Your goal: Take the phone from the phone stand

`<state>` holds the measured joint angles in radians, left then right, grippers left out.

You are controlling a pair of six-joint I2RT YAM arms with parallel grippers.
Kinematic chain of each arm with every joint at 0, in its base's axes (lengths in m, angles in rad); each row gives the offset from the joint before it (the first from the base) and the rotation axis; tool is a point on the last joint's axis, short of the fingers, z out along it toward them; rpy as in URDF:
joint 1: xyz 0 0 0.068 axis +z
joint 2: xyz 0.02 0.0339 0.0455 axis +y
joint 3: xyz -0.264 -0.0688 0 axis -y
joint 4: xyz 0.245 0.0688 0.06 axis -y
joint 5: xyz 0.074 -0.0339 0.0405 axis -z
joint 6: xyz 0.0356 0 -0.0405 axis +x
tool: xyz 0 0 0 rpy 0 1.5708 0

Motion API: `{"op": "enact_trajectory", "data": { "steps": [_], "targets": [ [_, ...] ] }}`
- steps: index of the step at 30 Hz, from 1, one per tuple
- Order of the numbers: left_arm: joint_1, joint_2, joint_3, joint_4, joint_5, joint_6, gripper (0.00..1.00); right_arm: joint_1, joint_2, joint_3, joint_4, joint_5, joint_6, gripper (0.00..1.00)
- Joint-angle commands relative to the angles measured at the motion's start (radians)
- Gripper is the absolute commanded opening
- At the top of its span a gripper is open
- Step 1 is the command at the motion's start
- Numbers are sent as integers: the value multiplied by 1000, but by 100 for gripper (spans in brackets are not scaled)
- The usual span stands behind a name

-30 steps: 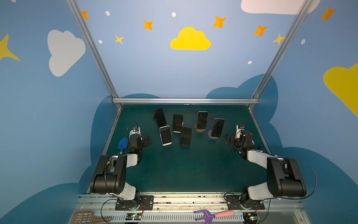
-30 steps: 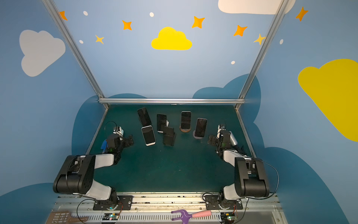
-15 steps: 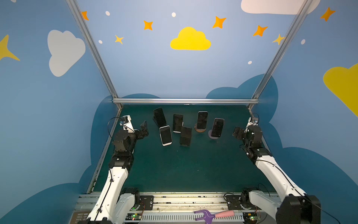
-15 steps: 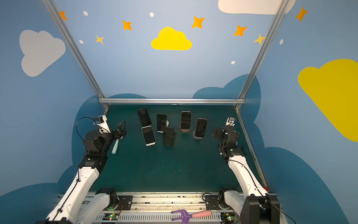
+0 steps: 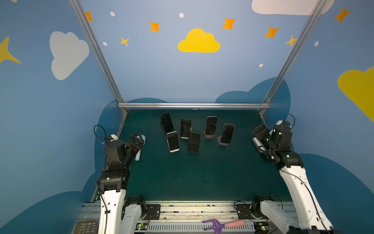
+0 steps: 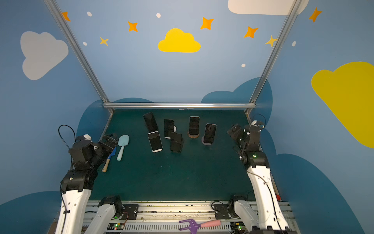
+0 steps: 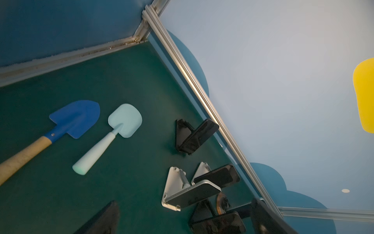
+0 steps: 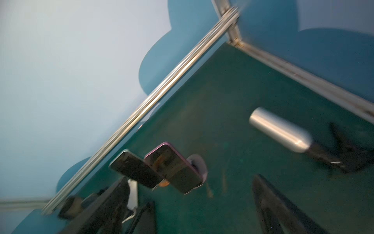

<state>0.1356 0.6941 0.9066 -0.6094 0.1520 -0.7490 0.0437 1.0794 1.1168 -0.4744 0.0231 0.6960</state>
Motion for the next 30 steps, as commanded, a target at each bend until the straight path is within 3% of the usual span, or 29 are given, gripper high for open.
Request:
{"op": "enact_trajectory", "data": {
  "steps": [1,4,8,10,14,18,21,27,30],
  "targets": [
    [5,13,0,-138,178,28,100,48,156,206,-255,-219,-131,87],
    [5,26,-50,-59,318,-13,100,122,232,325,-335,-218,-189,79],
    [2,38,-196,216,541,-167,100,187,221,360,-416,41,-138,77],
    [-15,21,-246,278,597,-207,100,196,176,299,-355,46,-167,75],
    [-20,-73,-237,134,511,-105,100,304,98,137,-153,12,-281,78],
    [-20,-109,-240,81,491,-68,100,430,37,-55,171,-133,-462,86],
    [-19,-125,-273,97,486,-109,100,458,11,-148,333,-37,-395,88],
    [-21,-195,-297,49,456,-103,100,467,109,-118,242,232,-348,86],
    [-20,-206,-299,62,455,-116,100,466,96,-145,299,211,-433,87]
  ]
}}
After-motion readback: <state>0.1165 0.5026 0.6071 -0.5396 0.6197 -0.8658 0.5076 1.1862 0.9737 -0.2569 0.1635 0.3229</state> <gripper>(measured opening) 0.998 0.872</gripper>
